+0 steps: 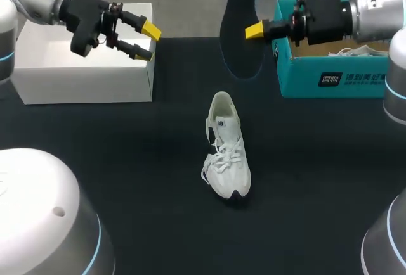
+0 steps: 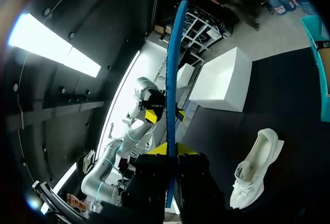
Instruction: Take the shoe out of the shoebox, open the shoe tongue, remove and reinsert the insole, then place the shoe into the shoebox
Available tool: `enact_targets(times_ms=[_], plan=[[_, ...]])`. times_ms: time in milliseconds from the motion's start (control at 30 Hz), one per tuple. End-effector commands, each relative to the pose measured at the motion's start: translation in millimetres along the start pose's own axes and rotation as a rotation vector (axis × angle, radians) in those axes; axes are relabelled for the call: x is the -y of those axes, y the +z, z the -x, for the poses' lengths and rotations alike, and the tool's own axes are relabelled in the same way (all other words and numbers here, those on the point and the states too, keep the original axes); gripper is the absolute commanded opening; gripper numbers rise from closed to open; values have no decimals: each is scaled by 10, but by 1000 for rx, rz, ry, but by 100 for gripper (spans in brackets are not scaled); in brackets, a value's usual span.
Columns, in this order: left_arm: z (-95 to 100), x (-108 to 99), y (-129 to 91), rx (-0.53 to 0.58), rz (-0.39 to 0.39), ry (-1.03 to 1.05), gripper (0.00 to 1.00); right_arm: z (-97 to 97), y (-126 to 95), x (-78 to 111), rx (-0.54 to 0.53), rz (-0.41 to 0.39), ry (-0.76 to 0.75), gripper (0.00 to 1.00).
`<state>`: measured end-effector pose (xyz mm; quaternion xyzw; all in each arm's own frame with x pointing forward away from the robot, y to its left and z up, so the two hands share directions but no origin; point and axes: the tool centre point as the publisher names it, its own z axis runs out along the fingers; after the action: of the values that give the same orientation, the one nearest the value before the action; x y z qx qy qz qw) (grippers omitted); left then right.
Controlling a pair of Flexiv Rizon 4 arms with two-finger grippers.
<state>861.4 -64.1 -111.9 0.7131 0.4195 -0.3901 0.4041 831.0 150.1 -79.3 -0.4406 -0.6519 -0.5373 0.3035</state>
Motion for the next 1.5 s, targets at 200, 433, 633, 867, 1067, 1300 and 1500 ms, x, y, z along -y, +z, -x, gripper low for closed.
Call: enact_targets(times_ms=[200, 433, 633, 867, 1067, 1300, 1500], plan=[[-160, -157, -200, -44, -32, 57, 100, 3, 115, -137, 16, 17, -24, 0], [-214, -216, -283, -82, -10, 51, 100, 48, 205, -281, 29, 34, -103, 0], [-214, -216, -283, -82, -10, 51, 100, 88, 282, -368, 17, 47, -135, 0], [-214, -216, -283, -82, -10, 51, 100, 86, 293, -371, 11, 46, -145, 0], [-214, -216, -283, -82, -10, 51, 100, 86, 293, -371, 11, 46, -145, 0], [-214, -216, -283, -82, -10, 51, 100, 86, 293, -371, 11, 46, -145, 0], [-214, -216, -283, -82, -10, 51, 100, 246, 327, -453, 25, 87, -221, 0]])
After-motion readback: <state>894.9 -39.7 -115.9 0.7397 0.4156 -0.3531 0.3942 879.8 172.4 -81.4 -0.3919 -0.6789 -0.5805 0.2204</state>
